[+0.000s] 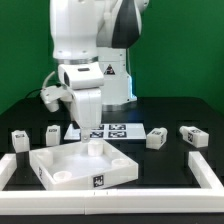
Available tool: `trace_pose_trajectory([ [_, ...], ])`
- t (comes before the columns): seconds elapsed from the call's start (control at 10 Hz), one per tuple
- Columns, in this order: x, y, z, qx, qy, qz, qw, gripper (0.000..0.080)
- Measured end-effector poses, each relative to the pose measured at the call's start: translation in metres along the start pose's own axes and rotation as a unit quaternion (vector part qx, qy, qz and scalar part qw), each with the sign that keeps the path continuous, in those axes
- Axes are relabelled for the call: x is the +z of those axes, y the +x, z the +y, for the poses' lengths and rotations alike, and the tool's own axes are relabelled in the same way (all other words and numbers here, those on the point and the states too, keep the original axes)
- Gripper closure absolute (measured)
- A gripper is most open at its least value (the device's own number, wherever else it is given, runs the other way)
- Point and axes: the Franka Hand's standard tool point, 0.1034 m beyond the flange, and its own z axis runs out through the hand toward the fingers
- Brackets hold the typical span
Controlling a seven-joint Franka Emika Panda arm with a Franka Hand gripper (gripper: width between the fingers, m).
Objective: Assemble square table
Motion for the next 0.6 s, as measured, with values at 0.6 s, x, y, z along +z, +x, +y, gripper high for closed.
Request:
trace_pose_trajectory([
  [0.6,0.031,-0.015,-0.008,-0.009,0.021,0.018,1.000,0.0150],
])
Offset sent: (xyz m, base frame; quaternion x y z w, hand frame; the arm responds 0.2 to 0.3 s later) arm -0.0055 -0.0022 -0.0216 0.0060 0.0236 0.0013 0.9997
